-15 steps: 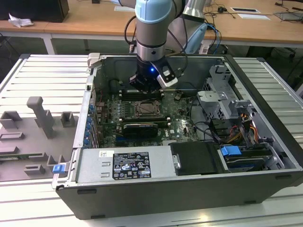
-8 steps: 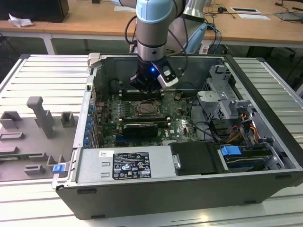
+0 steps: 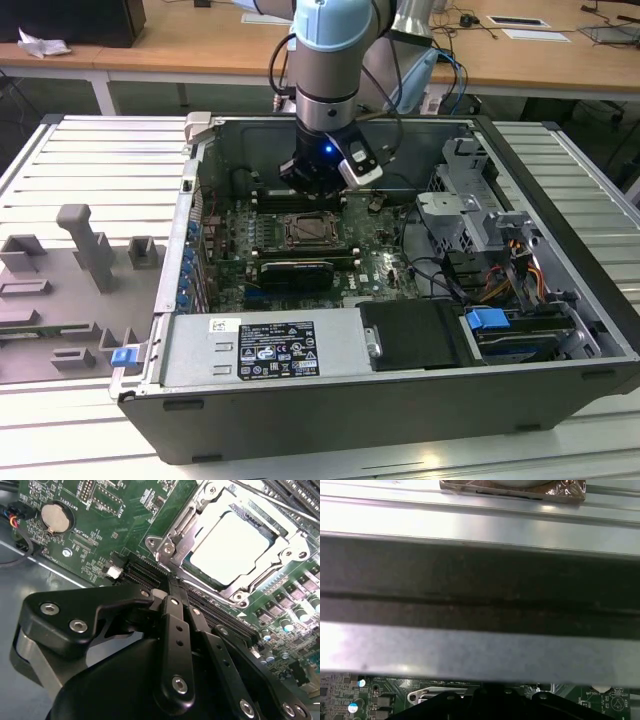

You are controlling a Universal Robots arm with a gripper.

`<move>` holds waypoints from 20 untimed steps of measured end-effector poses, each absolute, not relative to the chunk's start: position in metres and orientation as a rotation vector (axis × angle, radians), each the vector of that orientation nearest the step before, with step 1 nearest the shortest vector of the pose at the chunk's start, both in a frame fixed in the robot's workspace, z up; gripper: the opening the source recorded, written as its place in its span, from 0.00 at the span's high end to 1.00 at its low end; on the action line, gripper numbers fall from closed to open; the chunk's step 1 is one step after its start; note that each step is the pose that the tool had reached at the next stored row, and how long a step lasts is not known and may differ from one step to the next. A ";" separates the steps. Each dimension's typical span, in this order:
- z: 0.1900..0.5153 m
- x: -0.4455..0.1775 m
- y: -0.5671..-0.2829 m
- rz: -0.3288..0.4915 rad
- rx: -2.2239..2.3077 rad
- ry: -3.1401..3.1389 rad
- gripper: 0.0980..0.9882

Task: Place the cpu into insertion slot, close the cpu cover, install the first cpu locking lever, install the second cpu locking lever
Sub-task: 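Install the first cpu locking lever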

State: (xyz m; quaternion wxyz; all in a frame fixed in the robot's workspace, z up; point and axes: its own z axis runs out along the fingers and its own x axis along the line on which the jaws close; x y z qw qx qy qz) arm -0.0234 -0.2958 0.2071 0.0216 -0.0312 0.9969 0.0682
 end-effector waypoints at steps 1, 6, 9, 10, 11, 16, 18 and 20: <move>0.207 -0.023 -0.296 0.211 -0.097 3.090 0.99; 0.205 -0.023 -0.297 0.211 -0.097 3.090 0.99; 0.204 -0.023 -0.297 0.211 -0.097 3.090 0.99; 0.204 -0.023 -0.297 0.211 -0.097 3.090 0.99; 0.204 -0.023 -0.297 0.211 -0.097 3.090 0.99; 0.204 -0.023 -0.297 0.210 -0.097 3.090 0.99; 0.204 -0.023 -0.297 0.210 -0.097 3.090 0.99; 0.204 -0.023 -0.297 0.200 -0.097 3.091 0.99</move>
